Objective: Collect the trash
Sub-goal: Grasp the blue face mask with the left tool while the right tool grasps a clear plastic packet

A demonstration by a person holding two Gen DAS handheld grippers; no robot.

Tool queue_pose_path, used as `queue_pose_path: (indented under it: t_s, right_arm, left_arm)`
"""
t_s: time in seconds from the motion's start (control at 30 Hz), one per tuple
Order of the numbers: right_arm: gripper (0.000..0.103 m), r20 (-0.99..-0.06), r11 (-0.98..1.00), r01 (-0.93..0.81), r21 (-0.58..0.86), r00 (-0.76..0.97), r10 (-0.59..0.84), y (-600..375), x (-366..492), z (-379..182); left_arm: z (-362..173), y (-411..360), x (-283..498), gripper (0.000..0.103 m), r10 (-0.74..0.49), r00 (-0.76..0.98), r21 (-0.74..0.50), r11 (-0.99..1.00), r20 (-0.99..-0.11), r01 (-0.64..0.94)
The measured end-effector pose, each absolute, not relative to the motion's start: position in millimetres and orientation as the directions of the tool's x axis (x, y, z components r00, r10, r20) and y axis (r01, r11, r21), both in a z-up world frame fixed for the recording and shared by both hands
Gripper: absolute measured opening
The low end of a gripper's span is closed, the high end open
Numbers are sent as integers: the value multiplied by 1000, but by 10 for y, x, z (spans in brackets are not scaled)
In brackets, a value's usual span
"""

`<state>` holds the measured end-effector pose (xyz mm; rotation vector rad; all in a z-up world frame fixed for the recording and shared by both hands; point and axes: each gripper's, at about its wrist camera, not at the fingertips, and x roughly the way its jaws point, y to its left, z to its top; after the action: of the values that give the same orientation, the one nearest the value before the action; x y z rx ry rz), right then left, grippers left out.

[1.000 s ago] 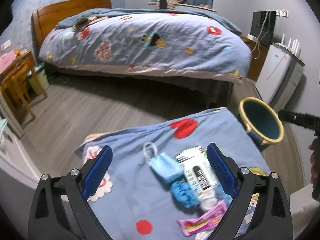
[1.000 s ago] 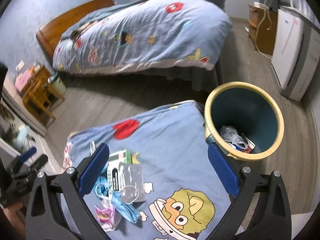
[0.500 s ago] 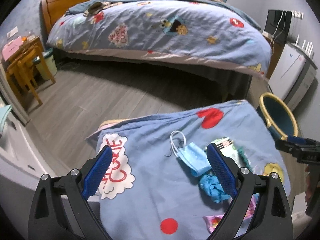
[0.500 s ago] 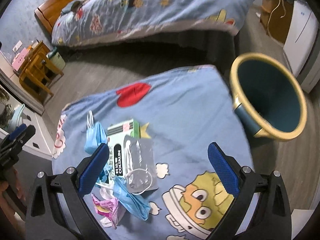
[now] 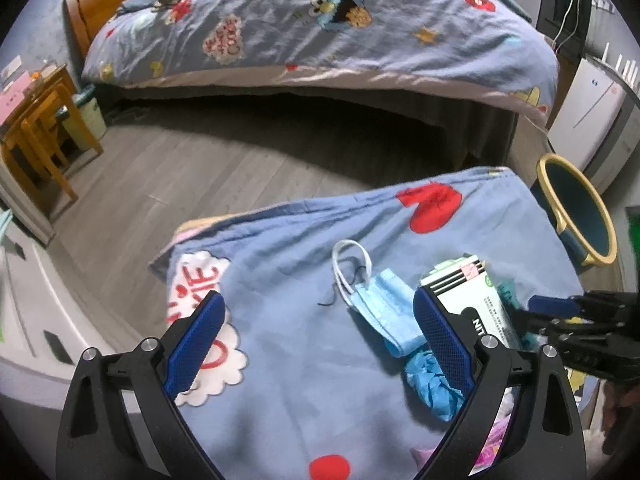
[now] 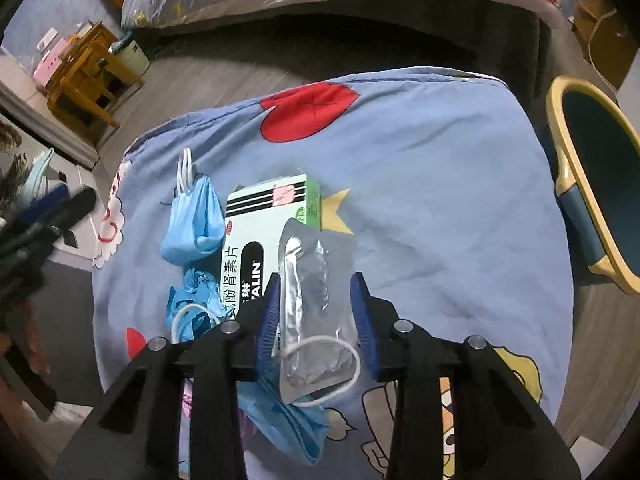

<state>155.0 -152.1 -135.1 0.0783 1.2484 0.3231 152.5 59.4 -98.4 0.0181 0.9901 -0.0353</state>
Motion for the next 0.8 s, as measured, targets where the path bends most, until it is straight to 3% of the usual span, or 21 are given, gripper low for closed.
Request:
queue_pose_path:
  t_s: [0.07,0.3,0.43,0.47,0.53,0.6,0.73,0.8]
  right_arm:
    - [22,-917,957,-174,233,290,276,-1595,1571,-1312]
    - [22,-920,959,-123,254,275,279,-1829,1657,-1407]
    - [22,-927,964,-139,227,271,257,-1843,1655,-1426]
    - [16,-927,964,-141,226,273,257,-1852,1649,-1419]
    - [14,-926,964,-148,222,278,256,-1852,1645,-1403]
    - [12,-925,963,-155,219,281,256,-1852,1641,-1387]
    - [9,-921,963,-164,213,295,253,-1822,1663,-1334]
    - [9,-917,964,-167,205,310,249,-1831,1661,-1290]
  left_arm:
    - [-1066,503,1565,94,-30,532,-5,999,-846,49]
    - [-1291,150,1685,93,-72,481,-24,994,-874,105]
    - [-1497,89,1741,78,-90,418,-54,994,-904,98]
    - [-1543,89,1746,76,-87,405,-53,994,-910,94]
    - [-1627,92,1753,74,-88,382,-56,994,-920,94]
    - [-1670,99,1756,66,-93,366,-62,993,-926,97]
    - [-1679,92,1737,26,-97,359,-62,992,-928,107]
    - [-1636,85,1729,20,-90,374,-53,993,-923,109]
